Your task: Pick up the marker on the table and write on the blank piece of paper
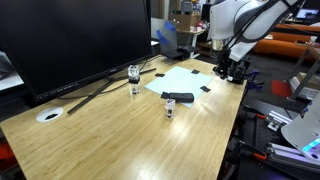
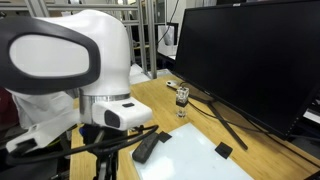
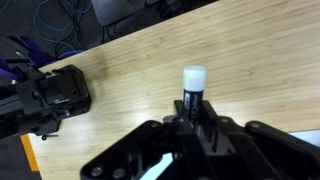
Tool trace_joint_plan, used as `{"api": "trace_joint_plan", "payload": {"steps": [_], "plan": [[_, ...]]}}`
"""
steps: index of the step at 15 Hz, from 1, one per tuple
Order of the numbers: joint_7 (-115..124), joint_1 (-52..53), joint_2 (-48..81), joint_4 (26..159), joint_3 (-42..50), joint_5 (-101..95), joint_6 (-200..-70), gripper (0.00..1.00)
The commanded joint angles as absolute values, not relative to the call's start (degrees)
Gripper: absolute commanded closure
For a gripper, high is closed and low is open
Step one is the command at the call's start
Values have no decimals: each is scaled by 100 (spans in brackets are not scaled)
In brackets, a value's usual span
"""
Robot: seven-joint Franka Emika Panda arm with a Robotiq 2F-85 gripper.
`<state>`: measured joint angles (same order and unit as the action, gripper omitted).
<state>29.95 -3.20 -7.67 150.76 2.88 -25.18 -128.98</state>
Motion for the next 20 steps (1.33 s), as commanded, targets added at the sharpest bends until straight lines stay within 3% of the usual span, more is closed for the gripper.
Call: {"api": "trace_joint_plan", "payload": {"steps": [1, 11, 18, 19, 20], "plan": [[2452, -365, -632, 14603, 175, -2305, -12020, 95], [-485, -393, 247, 13212, 424, -2499, -10814, 95], [-373, -264, 1450, 12001, 382, -2393, -10728, 95], [-460, -289, 1306, 12290, 387, -2440, -11010, 81], [-422, -274, 1397, 12157, 386, -2440, -10968, 81]]}}
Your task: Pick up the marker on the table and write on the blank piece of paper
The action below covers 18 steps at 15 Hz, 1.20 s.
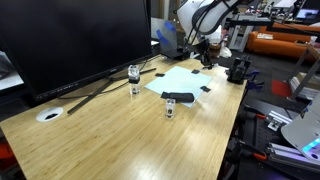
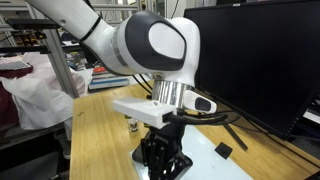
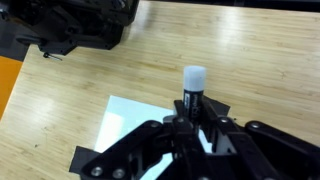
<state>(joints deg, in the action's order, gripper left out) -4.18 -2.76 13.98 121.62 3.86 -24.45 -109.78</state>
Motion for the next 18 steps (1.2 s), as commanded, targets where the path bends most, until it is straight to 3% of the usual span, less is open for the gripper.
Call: {"api": "trace_joint_plan", "payload": {"steps": [1, 7, 8, 18], "plan": [[-407, -268, 1437, 12097, 386, -2440, -10934, 81], [-399, -267, 1439, 12082, 386, -2440, -10889, 81], [-399, -267, 1439, 12082, 386, -2440, -10888, 95], [-1741, 126, 2662, 10522, -67, -2489, -9362, 95]]}}
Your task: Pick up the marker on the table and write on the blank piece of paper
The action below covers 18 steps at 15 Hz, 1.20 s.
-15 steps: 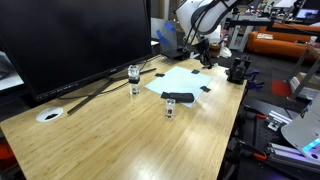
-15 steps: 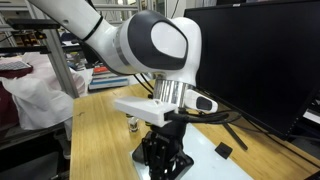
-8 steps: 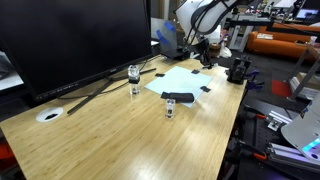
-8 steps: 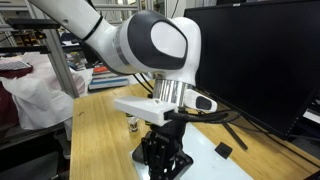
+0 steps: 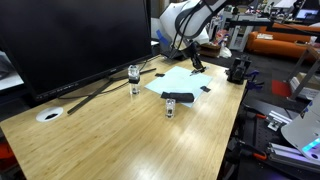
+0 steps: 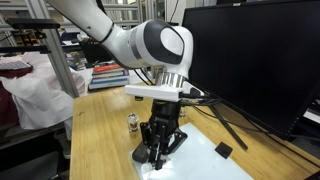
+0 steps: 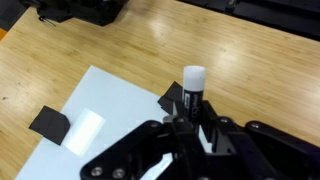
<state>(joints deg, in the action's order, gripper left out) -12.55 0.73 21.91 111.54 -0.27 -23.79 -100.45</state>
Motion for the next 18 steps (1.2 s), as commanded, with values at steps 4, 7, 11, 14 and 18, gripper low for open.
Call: {"api": "trace_joint_plan", "payload": {"steps": [4, 7, 11, 14, 18], "plan": [[-2396, 188, 3059, 10069, -162, -2851, -9333, 95], [-2232, 184, 3034, 10138, -163, -2808, -9530, 81], [-2266, 183, 3058, 10093, -162, -2824, -9530, 81], [-2266, 183, 3058, 10093, -162, -2825, -9530, 95], [-2492, 258, 3314, 9794, -133, -2920, -8864, 95]]}}
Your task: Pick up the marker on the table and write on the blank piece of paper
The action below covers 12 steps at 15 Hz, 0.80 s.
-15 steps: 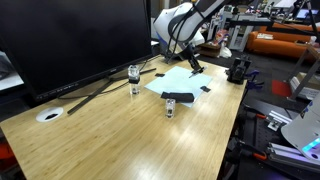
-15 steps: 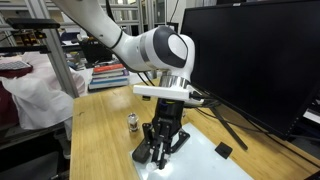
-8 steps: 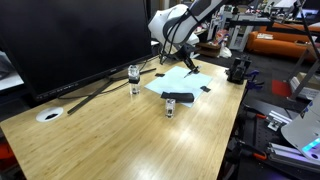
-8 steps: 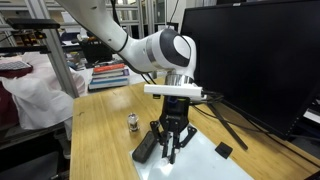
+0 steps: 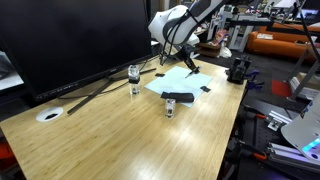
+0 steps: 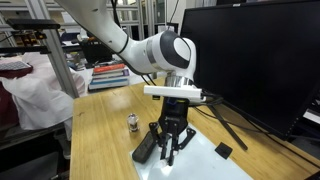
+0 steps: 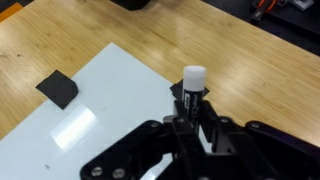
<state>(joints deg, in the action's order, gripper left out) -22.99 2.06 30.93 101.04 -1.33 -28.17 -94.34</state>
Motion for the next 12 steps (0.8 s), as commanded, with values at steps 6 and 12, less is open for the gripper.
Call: {"api": "trace_joint_plan", "payload": {"steps": [6, 12], "plan": [[-2810, 361, 3732, 9297, -197, -3371, -8514, 95], [-2807, 339, 4488, 8512, -144, -3608, -8568, 95]]}}
